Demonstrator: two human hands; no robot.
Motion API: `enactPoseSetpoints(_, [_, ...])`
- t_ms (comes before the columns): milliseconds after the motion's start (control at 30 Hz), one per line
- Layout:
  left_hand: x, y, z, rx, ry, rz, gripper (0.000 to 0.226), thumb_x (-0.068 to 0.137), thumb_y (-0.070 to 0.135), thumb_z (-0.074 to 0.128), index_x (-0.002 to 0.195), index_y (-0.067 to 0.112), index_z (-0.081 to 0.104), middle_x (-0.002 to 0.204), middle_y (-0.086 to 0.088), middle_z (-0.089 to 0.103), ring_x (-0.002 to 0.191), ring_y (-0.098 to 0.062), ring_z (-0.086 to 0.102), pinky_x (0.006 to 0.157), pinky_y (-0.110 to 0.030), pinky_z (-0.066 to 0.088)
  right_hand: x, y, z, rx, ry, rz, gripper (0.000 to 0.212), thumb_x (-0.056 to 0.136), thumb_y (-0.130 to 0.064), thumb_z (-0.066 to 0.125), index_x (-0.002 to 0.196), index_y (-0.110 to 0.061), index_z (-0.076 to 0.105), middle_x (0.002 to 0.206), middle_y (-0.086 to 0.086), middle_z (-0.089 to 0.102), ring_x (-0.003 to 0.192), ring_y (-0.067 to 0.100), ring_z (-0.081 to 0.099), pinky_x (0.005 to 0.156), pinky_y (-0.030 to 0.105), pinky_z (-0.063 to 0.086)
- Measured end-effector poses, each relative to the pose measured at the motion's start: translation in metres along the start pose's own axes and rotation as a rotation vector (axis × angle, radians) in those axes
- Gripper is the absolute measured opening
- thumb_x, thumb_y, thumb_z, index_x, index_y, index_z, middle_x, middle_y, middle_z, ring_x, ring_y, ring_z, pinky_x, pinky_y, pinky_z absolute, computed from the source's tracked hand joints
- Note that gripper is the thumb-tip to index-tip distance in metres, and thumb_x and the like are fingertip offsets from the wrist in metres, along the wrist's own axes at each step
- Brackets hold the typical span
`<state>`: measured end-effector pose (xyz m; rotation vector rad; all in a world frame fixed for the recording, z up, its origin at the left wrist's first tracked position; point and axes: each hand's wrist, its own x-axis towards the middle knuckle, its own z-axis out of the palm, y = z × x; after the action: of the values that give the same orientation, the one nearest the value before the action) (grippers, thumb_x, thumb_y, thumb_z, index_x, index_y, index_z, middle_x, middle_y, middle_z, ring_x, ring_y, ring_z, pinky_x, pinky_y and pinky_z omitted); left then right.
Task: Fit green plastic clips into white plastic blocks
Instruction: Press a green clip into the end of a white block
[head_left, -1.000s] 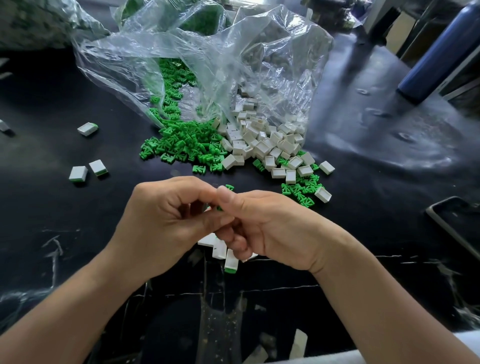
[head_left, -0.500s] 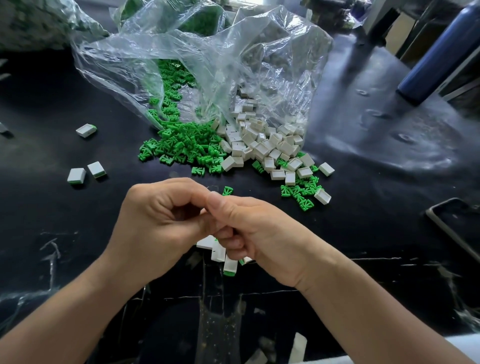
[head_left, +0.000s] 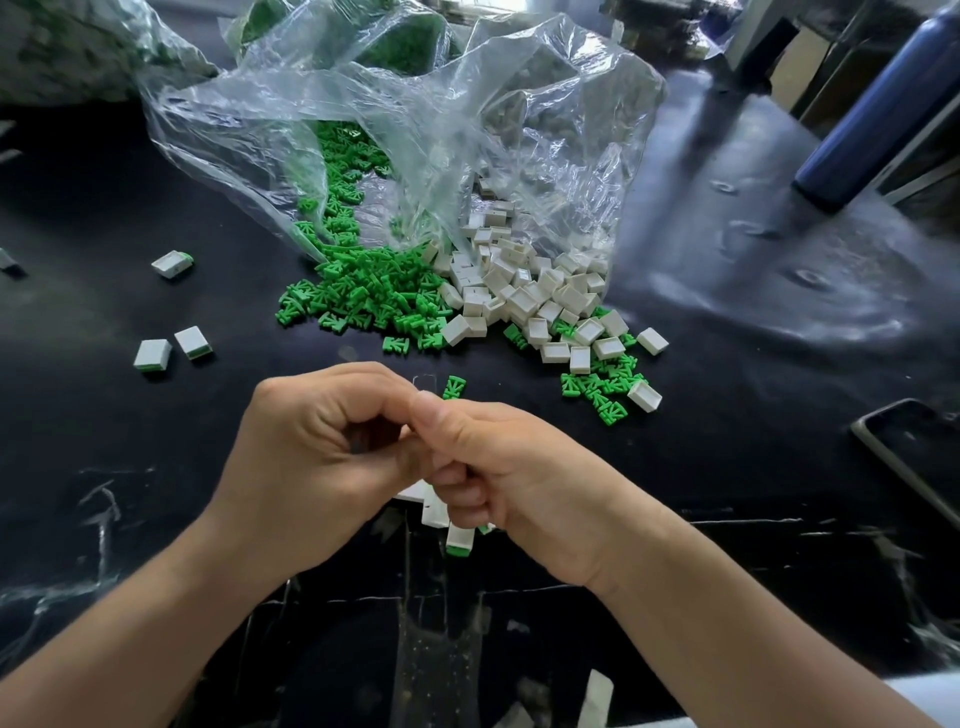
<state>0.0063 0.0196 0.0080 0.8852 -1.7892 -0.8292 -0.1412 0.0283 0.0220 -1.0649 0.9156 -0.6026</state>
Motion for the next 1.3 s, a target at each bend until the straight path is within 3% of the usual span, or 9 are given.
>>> enactPoseSetpoints(167, [-0.001, 0.002, 0.0, 0.034, 0.022, -0.01, 0.011, 0.067, 0.025, 0.066, 0.077, 0.022, 0.067, 0.072, 0.006, 0.067, 0.062, -0.014, 0.064, 0.054, -0.034, 0.05, 0.001, -0.001, 0.0, 0.002, -0.014, -0.001, 0.037, 0.071, -0.048, 0.049, 0.088, -0.015, 0.045, 0.059, -0.008, 0.029, 0.051, 0.005, 0.023, 0.045, 0.015, 0.022])
enactPoseSetpoints(467, [0.0, 0.005, 0.003, -0.013, 0.043, -0.03, 0.013, 0.068, 0.027, 0.067, 0.08, 0.021, 0.068, 0.072, 0.005, 0.068, 0.063, -0.016, 0.065, 0.055, -0.033, 0.052, 0.001, -0.001, -0.002, 0.042, -0.03, -0.016, 0.034, 0.076, -0.048, 0.053, 0.071, -0.016, 0.043, 0.055, -0.011, 0.032, 0.049, 0.005, 0.026, 0.045, 0.015, 0.025])
enactPoseSetpoints(633, [0.002, 0.009, 0.008, -0.358, 0.034, -0.137, 0.012, 0.062, 0.002, 0.076, 0.072, 0.001, 0.069, 0.058, -0.004, 0.067, 0.048, -0.014, 0.064, 0.049, -0.018, 0.05, 0.002, -0.006, -0.009, 0.012, -0.071, 0.033, 0.052, 0.078, -0.064, 0.046, 0.074, -0.012, 0.05, 0.057, -0.006, 0.039, 0.049, 0.006, 0.031, 0.047, 0.017, 0.028])
enactPoseSetpoints(700, [0.003, 0.014, 0.011, -0.431, 0.069, -0.173, 0.01, 0.062, -0.005, 0.066, 0.07, 0.0, 0.07, 0.054, -0.003, 0.067, 0.043, -0.007, 0.061, 0.045, -0.011, 0.046, 0.001, -0.009, -0.012, 0.016, -0.082, 0.057, 0.052, 0.073, -0.064, 0.035, 0.071, -0.015, 0.05, 0.057, -0.005, 0.045, 0.049, 0.007, 0.036, 0.048, 0.017, 0.031])
enactPoseSetpoints(767, [0.004, 0.016, 0.013, -0.432, 0.098, -0.193, 0.013, 0.062, -0.006, 0.062, 0.07, 0.001, 0.07, 0.052, 0.002, 0.067, 0.041, -0.003, 0.058, 0.043, -0.008, 0.043, 0.0, -0.01, -0.013, 0.037, -0.072, 0.069, 0.046, 0.081, -0.058, 0.034, 0.071, -0.016, 0.05, 0.057, -0.004, 0.048, 0.05, 0.007, 0.039, 0.049, 0.019, 0.031])
enactPoseSetpoints(900, [0.005, 0.014, 0.012, -0.412, 0.119, -0.24, 0.019, 0.059, 0.001, 0.066, 0.076, 0.006, 0.072, 0.056, 0.001, 0.068, 0.045, -0.006, 0.061, 0.046, -0.012, 0.047, 0.001, -0.01, -0.012, 0.024, -0.055, 0.07, 0.038, 0.082, -0.05, 0.04, 0.074, -0.014, 0.05, 0.056, -0.004, 0.049, 0.049, 0.007, 0.041, 0.048, 0.019, 0.031])
enactPoseSetpoints(1067, [0.004, 0.011, 0.005, -0.476, -0.017, -0.29, 0.023, 0.058, 0.004, 0.078, 0.08, 0.0, 0.071, 0.062, -0.014, 0.068, 0.052, -0.021, 0.066, 0.052, -0.02, 0.051, 0.002, -0.009, -0.013, 0.052, -0.009, 0.061, 0.038, 0.095, -0.037, 0.035, 0.071, -0.012, 0.05, 0.053, -0.005, 0.048, 0.048, 0.007, 0.04, 0.045, 0.017, 0.031])
enactPoseSetpoints(1200, [0.004, 0.005, 0.0, -0.449, -0.001, -0.408, 0.03, 0.057, 0.029, 0.069, 0.082, 0.014, 0.076, 0.081, -0.009, 0.071, 0.065, -0.013, 0.06, 0.051, -0.017, 0.043, 0.002, -0.011, -0.013, 0.057, -0.004, 0.051, 0.036, 0.095, -0.036, 0.035, 0.073, -0.013, 0.051, 0.055, -0.005, 0.046, 0.049, 0.007, 0.038, 0.046, 0.016, 0.031])
enactPoseSetpoints(1300, [0.004, 0.005, 0.0, -0.455, 0.001, -0.441, 0.029, 0.057, 0.033, 0.068, 0.078, 0.015, 0.076, 0.085, -0.007, 0.07, 0.066, -0.013, 0.059, 0.05, -0.018, 0.042, 0.001, -0.011, -0.012, 0.033, -0.011, 0.034, 0.034, 0.095, -0.034, 0.036, 0.073, -0.013, 0.052, 0.059, -0.003, 0.046, 0.051, 0.007, 0.039, 0.047, 0.016, 0.031])
